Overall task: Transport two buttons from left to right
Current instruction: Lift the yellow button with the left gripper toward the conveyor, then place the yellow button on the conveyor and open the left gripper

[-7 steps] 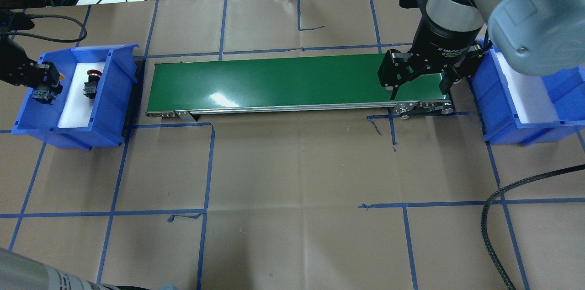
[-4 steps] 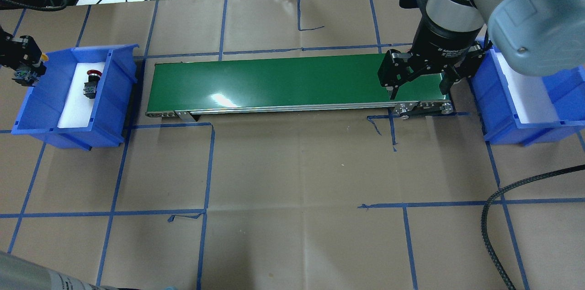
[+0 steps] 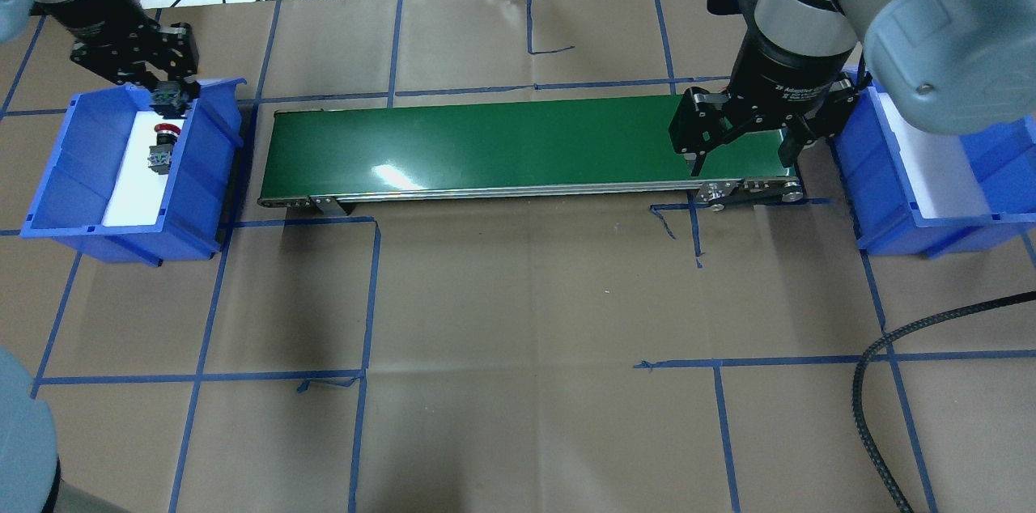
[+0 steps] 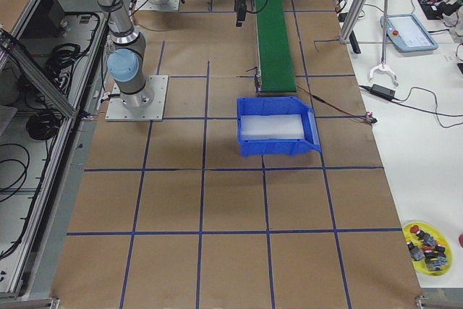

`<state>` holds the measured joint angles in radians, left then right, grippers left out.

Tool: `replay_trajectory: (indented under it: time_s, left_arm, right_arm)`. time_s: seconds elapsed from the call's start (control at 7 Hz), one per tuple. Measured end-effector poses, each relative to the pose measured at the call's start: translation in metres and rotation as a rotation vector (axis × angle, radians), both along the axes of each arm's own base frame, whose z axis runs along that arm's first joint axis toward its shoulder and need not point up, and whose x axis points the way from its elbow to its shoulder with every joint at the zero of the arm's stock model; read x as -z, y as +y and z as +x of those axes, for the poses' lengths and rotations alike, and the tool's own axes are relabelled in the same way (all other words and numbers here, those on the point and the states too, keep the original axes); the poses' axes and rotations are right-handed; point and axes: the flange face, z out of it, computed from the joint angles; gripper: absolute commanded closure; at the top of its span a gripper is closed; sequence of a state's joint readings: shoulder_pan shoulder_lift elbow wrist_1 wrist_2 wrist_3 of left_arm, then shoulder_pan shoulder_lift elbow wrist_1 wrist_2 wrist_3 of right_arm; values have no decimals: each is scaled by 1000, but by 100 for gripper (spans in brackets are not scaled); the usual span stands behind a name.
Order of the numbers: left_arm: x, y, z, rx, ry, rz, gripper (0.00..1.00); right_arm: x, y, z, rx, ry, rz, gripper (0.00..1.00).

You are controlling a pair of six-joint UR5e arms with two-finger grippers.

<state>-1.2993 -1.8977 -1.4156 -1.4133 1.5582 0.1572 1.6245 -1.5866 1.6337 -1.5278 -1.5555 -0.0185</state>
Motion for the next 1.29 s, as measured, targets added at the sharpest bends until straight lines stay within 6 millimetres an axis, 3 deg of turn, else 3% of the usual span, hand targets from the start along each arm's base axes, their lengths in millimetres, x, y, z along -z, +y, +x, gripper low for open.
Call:
replay_trajectory:
  time_s: [0.14, 0.43, 0.71, 0.86, 1.0, 1.14, 1.29]
  left_arm:
    - [12, -3, -41, -26, -1, 6, 90]
    - [69, -8, -99, -50, -5, -6, 90]
    - [119, 3, -115, -72, -5, -19, 89]
    - [129, 8, -116, -76, -6, -17, 84]
    - [136, 10, -116, -78, -7, -13, 25]
    - [140, 11, -115, -79, -7, -9, 1]
    - [141, 10, -114, -79, -7, -9, 0]
  right_arm:
    - [0, 0, 0, 0, 0, 0, 0]
    - [0, 0, 0, 0, 0, -1, 0]
    - [0, 0, 0, 0, 0, -1, 0]
    - [0, 0, 0, -1, 0, -1, 0]
    - [0, 1, 1, -1, 0, -1, 0]
    - [-1, 1, 1, -1, 0, -1, 0]
    - [-1, 1, 1, -1, 0, -1, 0]
